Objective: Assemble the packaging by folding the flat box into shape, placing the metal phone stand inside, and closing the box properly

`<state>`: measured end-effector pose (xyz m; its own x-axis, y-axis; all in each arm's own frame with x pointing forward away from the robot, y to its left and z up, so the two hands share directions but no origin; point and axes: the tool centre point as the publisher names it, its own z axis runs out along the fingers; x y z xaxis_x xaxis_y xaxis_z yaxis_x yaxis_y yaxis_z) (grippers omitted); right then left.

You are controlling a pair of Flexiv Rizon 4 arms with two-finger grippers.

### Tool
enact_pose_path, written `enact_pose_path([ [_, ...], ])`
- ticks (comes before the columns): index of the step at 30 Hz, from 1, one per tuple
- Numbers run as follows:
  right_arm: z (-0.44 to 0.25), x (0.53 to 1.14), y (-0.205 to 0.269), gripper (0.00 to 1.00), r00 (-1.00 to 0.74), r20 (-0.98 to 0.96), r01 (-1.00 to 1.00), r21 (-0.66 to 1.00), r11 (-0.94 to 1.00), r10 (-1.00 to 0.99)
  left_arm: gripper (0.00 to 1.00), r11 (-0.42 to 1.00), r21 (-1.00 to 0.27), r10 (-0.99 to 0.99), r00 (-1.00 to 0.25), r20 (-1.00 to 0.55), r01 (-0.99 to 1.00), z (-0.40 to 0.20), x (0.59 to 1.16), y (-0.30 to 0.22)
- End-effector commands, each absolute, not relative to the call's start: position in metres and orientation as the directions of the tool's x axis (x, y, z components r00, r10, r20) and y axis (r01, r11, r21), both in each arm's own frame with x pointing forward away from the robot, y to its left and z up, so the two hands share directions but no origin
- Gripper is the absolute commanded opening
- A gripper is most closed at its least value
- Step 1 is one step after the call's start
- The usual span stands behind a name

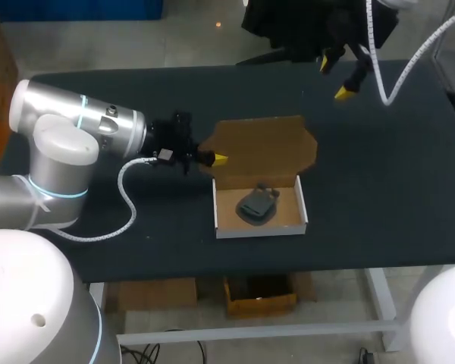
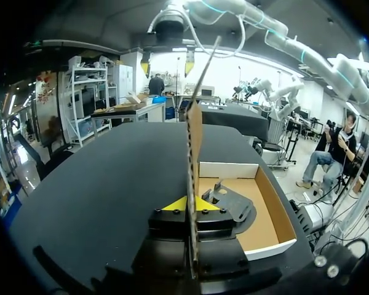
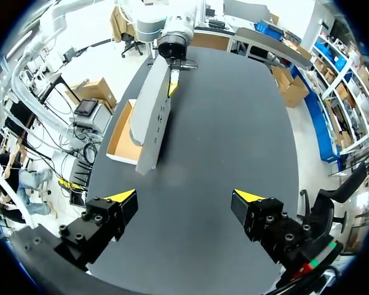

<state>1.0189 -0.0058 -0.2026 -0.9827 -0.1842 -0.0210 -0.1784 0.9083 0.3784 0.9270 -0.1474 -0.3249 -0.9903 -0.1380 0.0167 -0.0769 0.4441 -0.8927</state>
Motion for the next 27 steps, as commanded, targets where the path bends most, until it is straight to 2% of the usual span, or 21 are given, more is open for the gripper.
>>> enact_pose_path([
  [1,-0.200,1.019,0.001,1.00,-0.984,-0.020,-0.175,0.360,0.917,-0.179,0.00,0.442,-0.894,-0.139,-0.990,0.015,-0.076,-0.326,0.927,-0.148],
  [10,-0.193,1.028,0.016,1.00,-0.992,-0.034,-0.124,0.308,0.943,-0.119,0.00,0.442,-0.894,-0.139,-0.990,0.015,-0.076,-0.326,0.927,-0.148],
  [27,-0.171,1.060,0.065,1.00,-0.988,-0.024,-0.157,0.204,0.966,-0.155,0.00,0.442,-0.894,-0.139,-0.990,0.015,-0.076,-0.326,0.927,-0.148],
])
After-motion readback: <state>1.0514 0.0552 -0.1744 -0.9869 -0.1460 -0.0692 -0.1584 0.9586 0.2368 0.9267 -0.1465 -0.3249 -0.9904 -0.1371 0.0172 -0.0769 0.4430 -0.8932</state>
